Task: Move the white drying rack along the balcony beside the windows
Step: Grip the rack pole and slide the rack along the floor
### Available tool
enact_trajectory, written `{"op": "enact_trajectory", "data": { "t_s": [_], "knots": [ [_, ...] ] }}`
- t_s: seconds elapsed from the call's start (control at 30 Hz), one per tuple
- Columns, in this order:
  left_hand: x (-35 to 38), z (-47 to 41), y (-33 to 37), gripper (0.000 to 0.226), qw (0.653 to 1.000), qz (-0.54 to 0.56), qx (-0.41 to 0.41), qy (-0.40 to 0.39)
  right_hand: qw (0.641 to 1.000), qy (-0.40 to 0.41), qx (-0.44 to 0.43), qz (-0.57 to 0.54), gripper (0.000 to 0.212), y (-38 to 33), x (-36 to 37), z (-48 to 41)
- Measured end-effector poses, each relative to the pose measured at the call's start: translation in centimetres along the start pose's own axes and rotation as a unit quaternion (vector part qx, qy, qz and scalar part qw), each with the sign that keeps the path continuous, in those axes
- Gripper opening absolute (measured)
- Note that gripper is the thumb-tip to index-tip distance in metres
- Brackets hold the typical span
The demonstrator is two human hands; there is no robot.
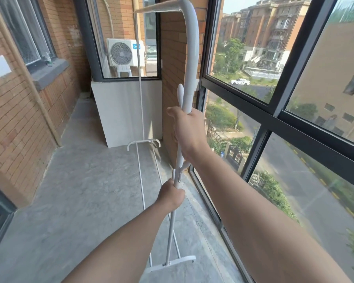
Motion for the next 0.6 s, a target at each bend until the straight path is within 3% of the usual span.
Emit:
{"op": "enact_trajectory", "data": {
  "t_s": [0.37,0.6],
  "knots": [
    [-0.9,11.4,-0.3,0.030,1.000,0.004,0.000,0.022,1.000,-0.017,-0.010,0.005,0.040,-4.4,-4.3,9.3],
    [-1.2,17.7,-2.4,0.018,1.000,0.020,0.001,0.008,1.000,-0.009,-0.019,0.003,0.040,-5.8,-6.5,15.8]
  ]
}}
Point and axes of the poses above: each hand's wrist, its own z-axis away from the middle knuckle, its own x-axis out of the palm, y = z × x, the point moved 9 cm from there along -z, towards the middle knuckle, and after that the axes turned 10 degrees about y, right-handed, at the moved point
